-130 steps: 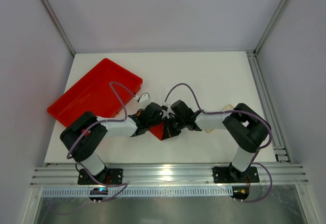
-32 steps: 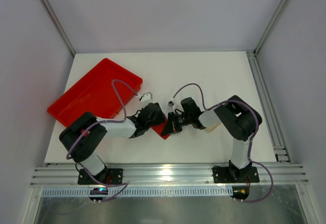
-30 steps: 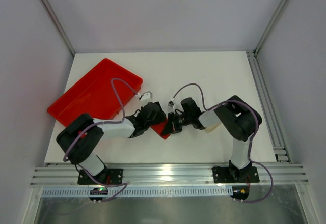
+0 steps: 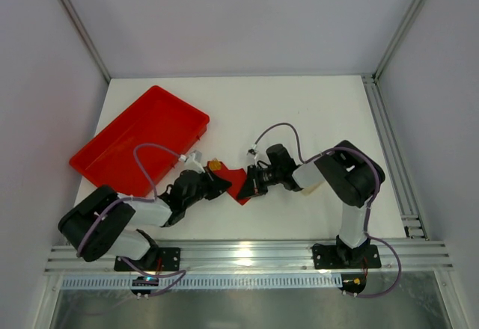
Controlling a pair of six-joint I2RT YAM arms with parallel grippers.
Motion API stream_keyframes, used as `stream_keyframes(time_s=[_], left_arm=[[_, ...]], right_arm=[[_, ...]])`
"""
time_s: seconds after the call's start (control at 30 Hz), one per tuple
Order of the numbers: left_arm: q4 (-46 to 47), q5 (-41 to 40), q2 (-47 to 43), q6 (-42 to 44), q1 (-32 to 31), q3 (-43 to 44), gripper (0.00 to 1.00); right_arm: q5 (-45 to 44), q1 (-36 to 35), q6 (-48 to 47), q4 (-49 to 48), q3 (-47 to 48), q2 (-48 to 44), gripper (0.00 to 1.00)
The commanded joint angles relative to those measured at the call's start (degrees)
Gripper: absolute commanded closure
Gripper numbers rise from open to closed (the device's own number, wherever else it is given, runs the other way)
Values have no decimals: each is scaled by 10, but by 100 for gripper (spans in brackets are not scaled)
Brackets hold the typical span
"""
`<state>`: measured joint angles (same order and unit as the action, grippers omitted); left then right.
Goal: Place the utensils on the paper napkin and roll it up
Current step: Roll the napkin at the center of the board.
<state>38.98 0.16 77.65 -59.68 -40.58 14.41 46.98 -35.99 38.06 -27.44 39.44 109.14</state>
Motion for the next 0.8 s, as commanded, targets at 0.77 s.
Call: stream_keyframes(time_s=[0.77], left_arm=[[486,-23,334,-22,8,-76,100]], right_arm=[[-72,0,-52,96,-19,17,96]])
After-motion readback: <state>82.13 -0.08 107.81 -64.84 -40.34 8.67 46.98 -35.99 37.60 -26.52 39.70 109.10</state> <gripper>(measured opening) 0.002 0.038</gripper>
